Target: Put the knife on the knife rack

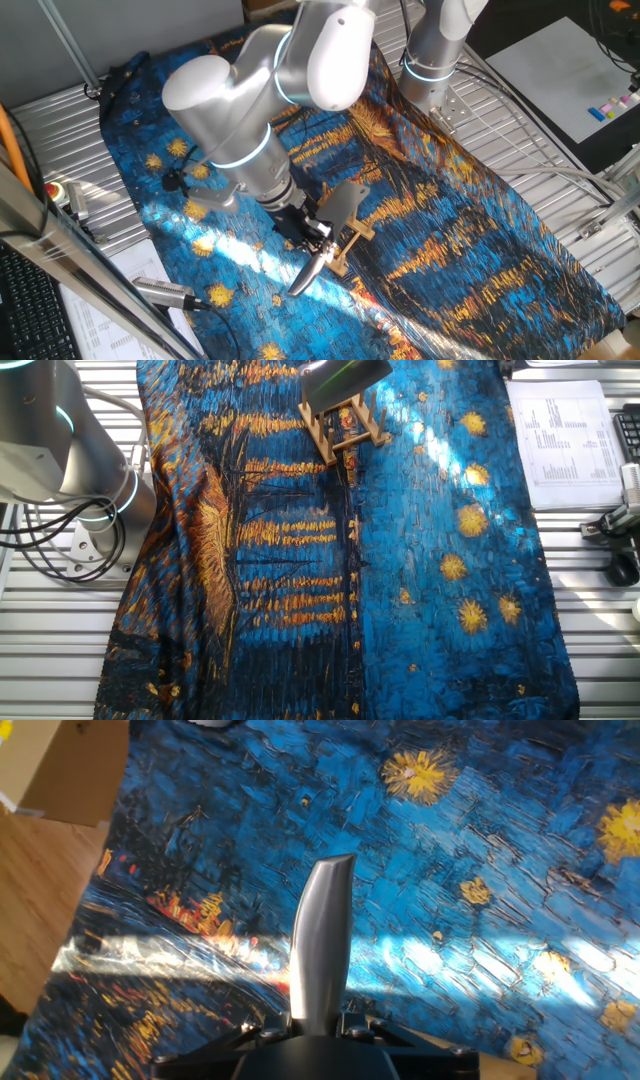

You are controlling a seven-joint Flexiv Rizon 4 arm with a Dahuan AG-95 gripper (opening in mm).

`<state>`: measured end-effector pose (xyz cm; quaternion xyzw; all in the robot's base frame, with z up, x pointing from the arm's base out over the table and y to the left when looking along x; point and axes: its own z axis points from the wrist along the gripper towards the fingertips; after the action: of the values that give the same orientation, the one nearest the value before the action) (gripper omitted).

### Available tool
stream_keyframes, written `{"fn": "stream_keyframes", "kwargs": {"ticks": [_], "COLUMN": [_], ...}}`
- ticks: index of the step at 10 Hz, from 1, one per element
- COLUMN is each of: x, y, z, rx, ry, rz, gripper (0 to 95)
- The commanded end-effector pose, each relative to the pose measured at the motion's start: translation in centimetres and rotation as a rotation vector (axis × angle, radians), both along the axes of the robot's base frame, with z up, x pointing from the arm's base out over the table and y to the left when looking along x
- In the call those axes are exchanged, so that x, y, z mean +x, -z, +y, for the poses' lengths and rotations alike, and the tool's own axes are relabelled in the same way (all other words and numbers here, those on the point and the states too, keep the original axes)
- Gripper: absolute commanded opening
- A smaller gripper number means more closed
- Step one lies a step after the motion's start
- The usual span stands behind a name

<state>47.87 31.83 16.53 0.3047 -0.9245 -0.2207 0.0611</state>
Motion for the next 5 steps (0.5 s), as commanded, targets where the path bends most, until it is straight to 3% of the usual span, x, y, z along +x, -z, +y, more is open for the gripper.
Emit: {"fn": "stream_keyframes", "kwargs": {"ticks": [1,5], "x": [-0.06,-0.21], "y": [0.01,0.25], "z": [0.07,0.07], "rx": [0.004,0.008], "ry": [-0.005,-0.015], "rz": [0.01,0.017], "gripper": [0.0,0.0]}}
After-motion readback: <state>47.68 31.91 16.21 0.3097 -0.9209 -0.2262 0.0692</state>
